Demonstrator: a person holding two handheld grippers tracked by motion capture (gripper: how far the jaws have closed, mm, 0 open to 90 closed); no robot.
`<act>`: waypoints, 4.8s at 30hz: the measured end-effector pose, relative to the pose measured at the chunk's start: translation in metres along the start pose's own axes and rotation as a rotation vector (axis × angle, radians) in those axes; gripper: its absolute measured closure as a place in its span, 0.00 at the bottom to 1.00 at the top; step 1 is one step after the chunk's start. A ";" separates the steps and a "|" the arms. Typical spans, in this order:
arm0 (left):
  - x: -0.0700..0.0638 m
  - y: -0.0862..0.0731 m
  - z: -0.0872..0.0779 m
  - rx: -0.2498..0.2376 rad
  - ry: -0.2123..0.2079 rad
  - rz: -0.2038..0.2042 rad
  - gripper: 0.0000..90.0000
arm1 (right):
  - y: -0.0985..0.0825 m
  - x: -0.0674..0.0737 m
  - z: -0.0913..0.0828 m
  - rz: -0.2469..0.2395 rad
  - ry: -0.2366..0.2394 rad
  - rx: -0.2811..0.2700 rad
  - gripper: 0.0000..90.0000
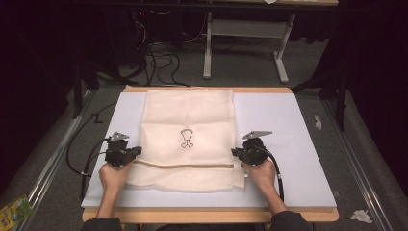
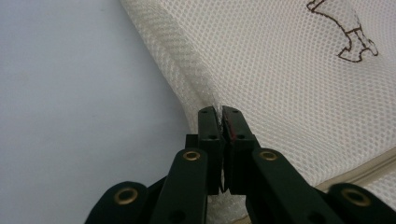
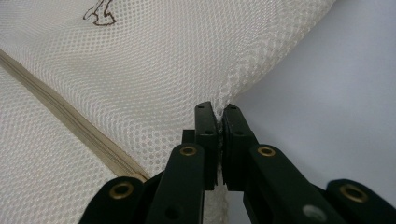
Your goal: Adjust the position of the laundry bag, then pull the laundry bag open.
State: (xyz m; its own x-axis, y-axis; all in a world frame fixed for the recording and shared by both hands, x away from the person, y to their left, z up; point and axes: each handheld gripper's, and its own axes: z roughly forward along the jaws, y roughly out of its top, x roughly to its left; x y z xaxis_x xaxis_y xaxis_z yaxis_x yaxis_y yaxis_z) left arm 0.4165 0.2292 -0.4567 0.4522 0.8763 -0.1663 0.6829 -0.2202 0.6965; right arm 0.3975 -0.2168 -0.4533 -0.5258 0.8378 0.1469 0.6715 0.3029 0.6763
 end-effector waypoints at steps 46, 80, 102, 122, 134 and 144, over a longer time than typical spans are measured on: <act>-0.069 0.033 0.037 -0.056 -0.084 0.095 0.97 | -0.028 -0.072 -0.051 0.109 -0.122 -0.043 0.97; -0.079 0.019 0.023 -0.124 0.009 0.194 0.64 | -0.058 -0.066 -0.059 0.137 -0.156 -0.132 0.51; -0.113 0.003 0.004 -0.210 -0.092 0.227 0.53 | -0.070 -0.065 -0.044 0.190 -0.116 -0.129 0.51; -0.168 0.025 0.011 -0.215 -0.182 0.317 0.52 | -0.066 -0.061 -0.048 0.091 -0.091 -0.136 0.98; -0.206 0.036 0.041 -0.159 -0.264 0.362 0.50 | -0.062 -0.059 -0.058 0.071 -0.071 -0.151 0.98; -0.240 0.042 0.064 -0.108 -0.337 0.405 0.56 | -0.058 -0.056 -0.065 0.057 -0.062 -0.167 0.98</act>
State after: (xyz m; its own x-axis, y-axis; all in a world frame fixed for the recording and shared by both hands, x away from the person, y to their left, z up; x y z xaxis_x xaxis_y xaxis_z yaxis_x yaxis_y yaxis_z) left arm 0.3729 -0.0177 -0.4322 0.8385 0.5402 -0.0722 0.3609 -0.4511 0.8163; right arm 0.3547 -0.3109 -0.4541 -0.4528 0.8794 0.1472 0.6003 0.1786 0.7796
